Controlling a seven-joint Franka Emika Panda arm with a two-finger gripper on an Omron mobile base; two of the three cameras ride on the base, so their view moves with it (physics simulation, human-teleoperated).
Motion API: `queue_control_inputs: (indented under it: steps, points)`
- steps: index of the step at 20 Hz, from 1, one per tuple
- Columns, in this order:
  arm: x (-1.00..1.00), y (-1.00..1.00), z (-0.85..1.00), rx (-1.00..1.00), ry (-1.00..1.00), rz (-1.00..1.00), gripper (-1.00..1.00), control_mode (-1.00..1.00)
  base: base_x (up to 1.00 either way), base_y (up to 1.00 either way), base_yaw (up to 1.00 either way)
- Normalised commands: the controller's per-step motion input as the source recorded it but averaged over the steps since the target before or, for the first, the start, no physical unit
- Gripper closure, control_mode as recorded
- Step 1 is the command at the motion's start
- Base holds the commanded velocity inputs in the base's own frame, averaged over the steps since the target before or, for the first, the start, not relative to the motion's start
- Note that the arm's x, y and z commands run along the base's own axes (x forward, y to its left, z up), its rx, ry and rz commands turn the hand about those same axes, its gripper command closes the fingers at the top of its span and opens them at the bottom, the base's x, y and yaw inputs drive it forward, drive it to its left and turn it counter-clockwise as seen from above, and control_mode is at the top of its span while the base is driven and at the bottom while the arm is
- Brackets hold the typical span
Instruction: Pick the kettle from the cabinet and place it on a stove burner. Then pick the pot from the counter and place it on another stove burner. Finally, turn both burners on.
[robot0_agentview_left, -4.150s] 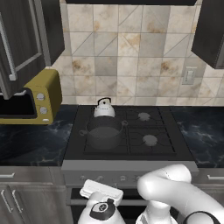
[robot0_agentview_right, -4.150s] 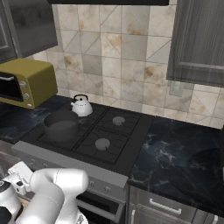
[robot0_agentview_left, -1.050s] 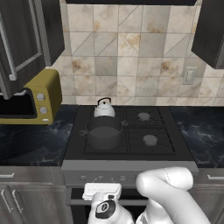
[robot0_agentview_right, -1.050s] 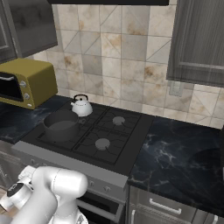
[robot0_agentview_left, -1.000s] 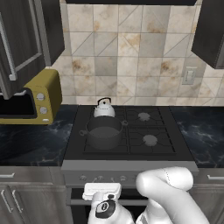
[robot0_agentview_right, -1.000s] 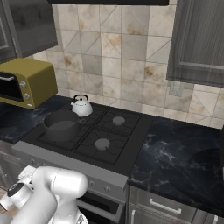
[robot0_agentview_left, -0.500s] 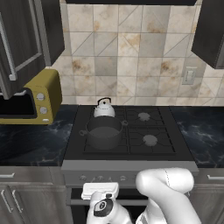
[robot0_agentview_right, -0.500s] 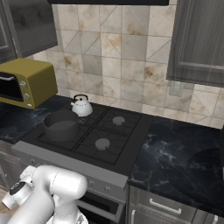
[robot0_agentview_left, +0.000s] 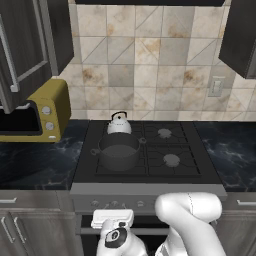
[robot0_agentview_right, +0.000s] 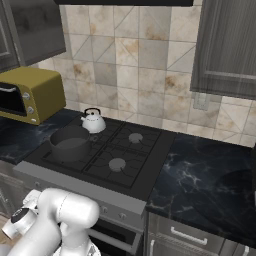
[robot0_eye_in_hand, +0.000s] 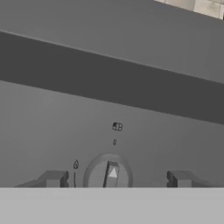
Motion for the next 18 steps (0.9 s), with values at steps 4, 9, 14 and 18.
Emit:
queue_control_inputs:
  steps: [4, 9, 14, 18]
  points:
    - [0.1, 0.1, -0.05, 0.0, 0.0, -0.04, -1.0, -1.0, 0.0, 0.0, 0.0]
    - [0.04, 0.07, -0.04, 0.0, 0.0, -0.03, -1.0, -1.0, 0.0, 0.0, 0.0]
    - [0.0, -0.09, 0.0, 0.0, -0.02, -0.01, -1.0, -1.0, 0.0, 0.0, 0.0]
    - [0.0, -0.14, 0.0, 0.0, -0.05, 0.0, -1.0, -1.0, 0.0, 0.0, 0.0]
